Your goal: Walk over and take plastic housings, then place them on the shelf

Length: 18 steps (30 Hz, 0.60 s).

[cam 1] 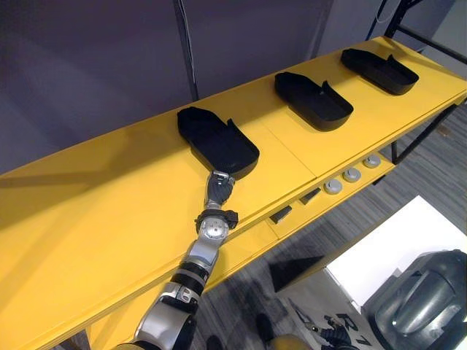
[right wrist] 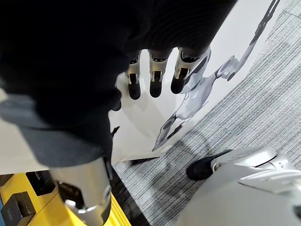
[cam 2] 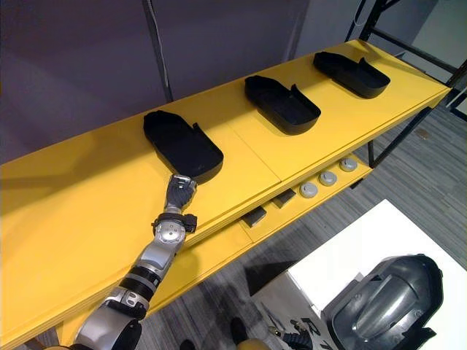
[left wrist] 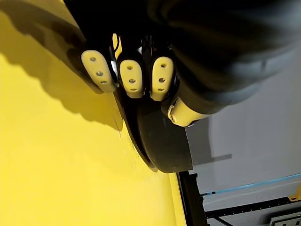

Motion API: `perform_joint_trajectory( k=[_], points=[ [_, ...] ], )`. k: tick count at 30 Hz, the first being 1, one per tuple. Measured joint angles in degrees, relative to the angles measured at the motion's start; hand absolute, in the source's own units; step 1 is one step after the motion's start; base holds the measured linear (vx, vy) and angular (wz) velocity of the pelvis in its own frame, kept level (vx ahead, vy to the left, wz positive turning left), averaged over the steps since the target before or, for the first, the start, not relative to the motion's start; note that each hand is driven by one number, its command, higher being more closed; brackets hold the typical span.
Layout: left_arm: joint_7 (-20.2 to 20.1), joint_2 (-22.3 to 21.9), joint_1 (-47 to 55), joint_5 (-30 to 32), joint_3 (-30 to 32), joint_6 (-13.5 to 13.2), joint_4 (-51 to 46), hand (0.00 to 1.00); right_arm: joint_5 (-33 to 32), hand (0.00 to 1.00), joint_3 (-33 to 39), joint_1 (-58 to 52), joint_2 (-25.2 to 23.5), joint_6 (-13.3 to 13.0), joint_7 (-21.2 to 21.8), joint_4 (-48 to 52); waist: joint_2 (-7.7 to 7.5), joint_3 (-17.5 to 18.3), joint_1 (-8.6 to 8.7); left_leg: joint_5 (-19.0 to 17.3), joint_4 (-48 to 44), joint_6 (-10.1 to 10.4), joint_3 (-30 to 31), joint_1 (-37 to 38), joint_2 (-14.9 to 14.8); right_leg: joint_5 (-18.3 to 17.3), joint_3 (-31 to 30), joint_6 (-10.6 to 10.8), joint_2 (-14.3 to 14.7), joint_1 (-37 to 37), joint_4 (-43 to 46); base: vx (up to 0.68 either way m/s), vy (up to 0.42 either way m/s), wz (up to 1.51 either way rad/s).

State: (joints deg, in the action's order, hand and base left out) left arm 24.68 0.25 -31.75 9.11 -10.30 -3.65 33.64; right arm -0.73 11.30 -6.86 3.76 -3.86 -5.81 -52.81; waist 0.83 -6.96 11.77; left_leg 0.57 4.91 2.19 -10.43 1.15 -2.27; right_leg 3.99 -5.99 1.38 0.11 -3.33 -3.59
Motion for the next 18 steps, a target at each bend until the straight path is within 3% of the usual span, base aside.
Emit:
perform_joint_trajectory(
  k=[8, 18],
  points=[
    [0.0, -0.5, 0.0, 0.0, 0.8, 0.0, 0.0, 1.0, 0.0, 0.0, 0.0, 0.0, 0.0, 0.0, 0.0, 0.0, 0.03, 0.0, -0.04, 0.0, 0.0, 0.0, 0.0, 0.0, 0.0, 0.1, 0.0, 0.0, 0.0, 0.0, 0.0, 0.0, 0.0, 0.0],
    [-0.5, -1.5, 3.0, 0.1, -8.3, -0.2, -11.4, 1.0, -0.1, 0.0, -0.1, 0.0, 0.5, 0.0, -0.1, 0.0, 0.78, -0.2, -0.31, 0.1, 0.0, -0.1, 0.6, 0.0, 0.1, 0.1, 0.4, 0.0, -0.1, 0.3, 0.0, 0.0, 0.0, 0.02]
  ],
)
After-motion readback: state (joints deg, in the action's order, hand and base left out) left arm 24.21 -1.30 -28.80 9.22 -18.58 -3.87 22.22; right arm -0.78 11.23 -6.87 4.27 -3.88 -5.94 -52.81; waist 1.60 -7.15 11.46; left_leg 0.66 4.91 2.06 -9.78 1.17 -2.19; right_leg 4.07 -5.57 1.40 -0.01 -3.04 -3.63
